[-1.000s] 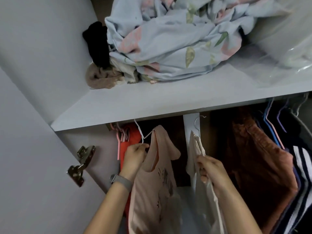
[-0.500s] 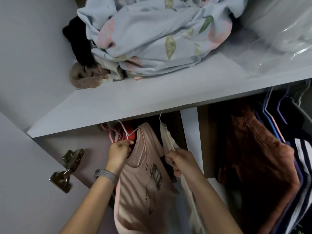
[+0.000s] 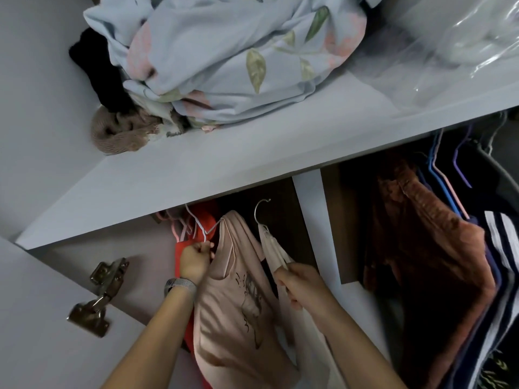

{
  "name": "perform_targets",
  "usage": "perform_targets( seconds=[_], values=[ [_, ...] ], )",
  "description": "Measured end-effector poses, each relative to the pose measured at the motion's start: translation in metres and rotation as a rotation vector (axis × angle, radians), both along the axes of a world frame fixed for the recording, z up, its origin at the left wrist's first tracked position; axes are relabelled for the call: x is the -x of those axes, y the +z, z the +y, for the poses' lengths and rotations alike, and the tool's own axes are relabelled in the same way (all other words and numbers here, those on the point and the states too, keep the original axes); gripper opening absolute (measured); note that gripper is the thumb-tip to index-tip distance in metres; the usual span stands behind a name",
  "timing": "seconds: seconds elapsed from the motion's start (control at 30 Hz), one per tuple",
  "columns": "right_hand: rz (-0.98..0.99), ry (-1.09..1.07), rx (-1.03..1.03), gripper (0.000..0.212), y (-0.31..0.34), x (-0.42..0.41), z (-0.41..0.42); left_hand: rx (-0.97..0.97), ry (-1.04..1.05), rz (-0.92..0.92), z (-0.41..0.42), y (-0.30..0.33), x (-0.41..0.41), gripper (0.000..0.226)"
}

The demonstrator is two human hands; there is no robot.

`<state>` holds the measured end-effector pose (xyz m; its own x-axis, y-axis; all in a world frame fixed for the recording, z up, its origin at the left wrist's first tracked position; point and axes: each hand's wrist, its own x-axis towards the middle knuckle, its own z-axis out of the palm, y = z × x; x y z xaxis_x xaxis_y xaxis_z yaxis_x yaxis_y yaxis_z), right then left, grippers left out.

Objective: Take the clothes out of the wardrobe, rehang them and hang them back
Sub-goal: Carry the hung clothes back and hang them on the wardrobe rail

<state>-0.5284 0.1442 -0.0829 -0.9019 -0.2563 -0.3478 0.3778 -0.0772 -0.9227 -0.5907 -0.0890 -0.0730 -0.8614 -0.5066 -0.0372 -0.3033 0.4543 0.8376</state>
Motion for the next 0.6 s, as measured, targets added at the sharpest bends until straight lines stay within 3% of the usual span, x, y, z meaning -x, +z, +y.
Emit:
perform_targets(
  seconds=[0.07, 0.17, 0.2, 0.3, 0.4, 0.47, 0.6],
  values=[
    [-0.014, -0.011, 0.000, 0.027, -0.003, 0.000, 0.002, 0.044, 0.007, -0.017, 0.002, -0.001, -0.002, 0.031],
    [-0.022, -0.019, -0.037, 0.030, -0.006, 0.000, 0.006, 0.391, 0.072, -0.102, 0.025, 0.005, -0.009, 0.030],
    [-0.019, -0.020, -0.054, 0.030, -0.007, 0.001, 0.007, 0.431, 0.050, -0.043, 0.040, 0.012, -0.014, 0.033],
    [-0.052, -0.017, -0.056, 0.024, -0.010, 0.002, 0.006, 0.208, -0.255, 0.232, 0.089, 0.046, -0.027, 0.022],
    [-0.089, -0.003, -0.041, 0.027, -0.010, -0.004, 0.002, 0.052, -0.490, 0.133, 0.113, 0.065, -0.021, 0.033],
    [-0.097, 0.004, -0.022, 0.033, -0.008, -0.008, 0.001, 0.098, -0.529, 0.063, 0.117, 0.065, -0.008, 0.038],
    [-0.133, -0.042, 0.027, 0.034, -0.007, -0.006, 0.009, -0.177, -0.339, 0.022, 0.129, 0.055, 0.003, 0.041]
  ],
)
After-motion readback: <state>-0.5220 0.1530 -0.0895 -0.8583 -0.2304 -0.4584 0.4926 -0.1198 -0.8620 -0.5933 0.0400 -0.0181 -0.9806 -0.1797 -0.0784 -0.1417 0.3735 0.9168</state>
